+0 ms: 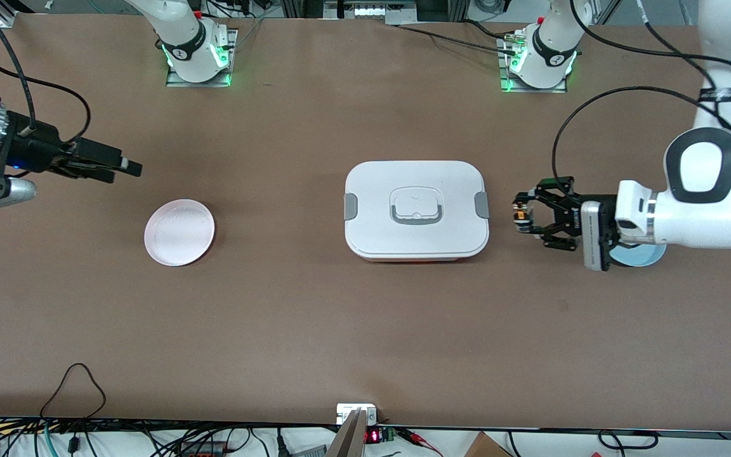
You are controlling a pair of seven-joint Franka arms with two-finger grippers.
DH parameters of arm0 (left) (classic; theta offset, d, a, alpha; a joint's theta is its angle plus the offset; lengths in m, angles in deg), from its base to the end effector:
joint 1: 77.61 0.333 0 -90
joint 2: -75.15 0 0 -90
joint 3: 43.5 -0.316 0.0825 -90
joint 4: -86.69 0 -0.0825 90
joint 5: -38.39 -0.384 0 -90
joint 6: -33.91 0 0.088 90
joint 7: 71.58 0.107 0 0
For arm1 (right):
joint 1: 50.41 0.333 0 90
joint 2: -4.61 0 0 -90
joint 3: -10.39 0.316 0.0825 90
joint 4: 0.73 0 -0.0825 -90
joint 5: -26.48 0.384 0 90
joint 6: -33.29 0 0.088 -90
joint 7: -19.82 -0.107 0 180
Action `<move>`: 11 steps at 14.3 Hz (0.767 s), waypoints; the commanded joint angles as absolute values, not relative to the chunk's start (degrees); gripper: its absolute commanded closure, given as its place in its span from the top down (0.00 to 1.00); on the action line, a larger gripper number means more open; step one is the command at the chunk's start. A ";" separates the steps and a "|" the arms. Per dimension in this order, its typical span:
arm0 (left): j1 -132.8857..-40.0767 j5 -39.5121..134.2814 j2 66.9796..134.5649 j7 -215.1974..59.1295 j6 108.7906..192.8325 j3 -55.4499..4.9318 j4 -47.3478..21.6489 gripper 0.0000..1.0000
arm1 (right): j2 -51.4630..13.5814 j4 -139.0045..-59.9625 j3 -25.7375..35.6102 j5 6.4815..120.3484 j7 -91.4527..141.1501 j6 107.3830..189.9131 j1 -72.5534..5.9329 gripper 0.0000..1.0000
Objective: Transfer orange switch to right arm and place
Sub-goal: 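Carry the switch toward the middle while the right gripper reaches in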
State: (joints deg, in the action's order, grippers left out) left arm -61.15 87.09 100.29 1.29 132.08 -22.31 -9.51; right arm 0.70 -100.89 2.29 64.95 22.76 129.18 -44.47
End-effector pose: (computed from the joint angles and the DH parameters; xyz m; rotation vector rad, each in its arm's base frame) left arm 0.6305 -0.0961 0.3760 1.8421 -1.0596 0.2786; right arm 0.5752 0.0410 0.5312 -2.4773 0.1332 0.1378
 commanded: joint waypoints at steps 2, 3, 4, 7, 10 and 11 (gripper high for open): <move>-63.44 98.21 102.48 15.12 132.34 -21.79 -8.59 0.03 | 1.62 -105.48 2.48 77.16 25.78 128.92 -43.65 1.00; -65.46 102.25 103.01 20.39 134.00 -21.79 -8.85 0.03 | 1.36 -106.36 2.56 80.76 26.49 128.74 -43.55 1.00; -67.48 105.33 103.80 23.92 135.06 -21.79 -8.94 0.03 | 1.01 -107.85 2.56 85.50 27.54 128.13 -43.29 1.00; -75.21 116.84 105.56 35.51 143.56 -21.79 -8.94 0.03 | -0.31 -111.72 2.56 99.22 30.00 127.94 -40.40 1.00; -83.03 131.95 106.53 46.86 152.54 -21.79 -8.94 0.03 | -2.76 -112.26 2.56 104.77 32.38 129.53 -38.90 1.00; -85.41 136.43 106.61 49.16 155.52 -21.79 -8.94 0.03 | -4.08 -112.26 2.56 106.53 32.56 129.18 -38.55 1.00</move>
